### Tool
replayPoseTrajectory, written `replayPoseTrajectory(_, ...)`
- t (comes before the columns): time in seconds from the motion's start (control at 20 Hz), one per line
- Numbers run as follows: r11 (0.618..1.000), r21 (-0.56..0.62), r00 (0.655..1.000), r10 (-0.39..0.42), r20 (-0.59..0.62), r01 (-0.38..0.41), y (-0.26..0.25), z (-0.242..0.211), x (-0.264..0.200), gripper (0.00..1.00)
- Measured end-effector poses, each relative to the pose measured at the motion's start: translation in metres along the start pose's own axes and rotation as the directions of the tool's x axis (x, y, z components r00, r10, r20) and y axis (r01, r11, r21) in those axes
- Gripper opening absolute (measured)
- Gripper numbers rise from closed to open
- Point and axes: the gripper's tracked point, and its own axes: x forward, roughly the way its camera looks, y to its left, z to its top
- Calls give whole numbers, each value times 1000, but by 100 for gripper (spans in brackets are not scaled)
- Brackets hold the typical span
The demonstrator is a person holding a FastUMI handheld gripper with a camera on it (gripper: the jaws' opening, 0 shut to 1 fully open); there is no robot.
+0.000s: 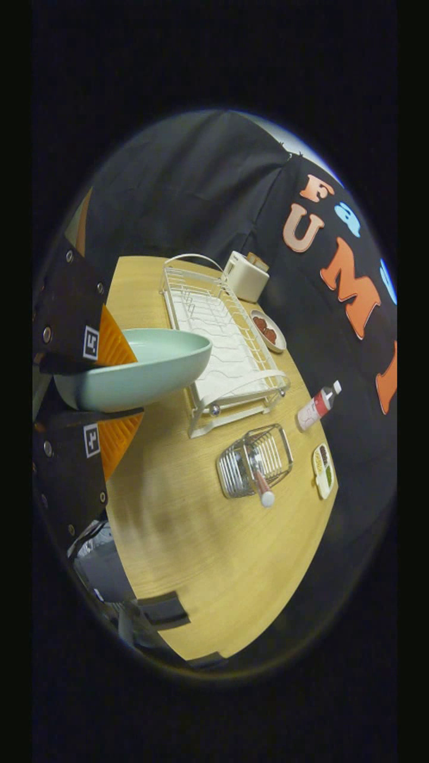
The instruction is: Take the plate from the dish rack, then take the spoon from the basket and place it into the plate.
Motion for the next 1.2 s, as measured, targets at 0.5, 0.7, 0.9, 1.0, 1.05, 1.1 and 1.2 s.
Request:
replayPoseTrajectory(0.5, 996, 64, 997, 61, -50, -58, -20, -46, 63, 24)
replayPoseTrajectory(0.7, 982, 141, 991, 131, -22, -126, -14, -46, 84, 24)
replayPoseTrajectory(0.9, 971, 195, 991, 137, -1, -135, -13, -44, 95, 25)
replayPoseTrajectory(1.0, 977, 174, 993, 122, 8, -121, -14, -39, 96, 28)
replayPoseTrajectory(1.05, 981, 163, 994, 108, 1, -107, -15, -38, 95, 29)
replayPoseTrajectory(1.1, 985, 143, 995, 97, -5, -96, -18, -37, 95, 30)
replayPoseTrajectory(1.2, 994, 95, 999, 54, -4, -53, -27, -33, 92, 34)
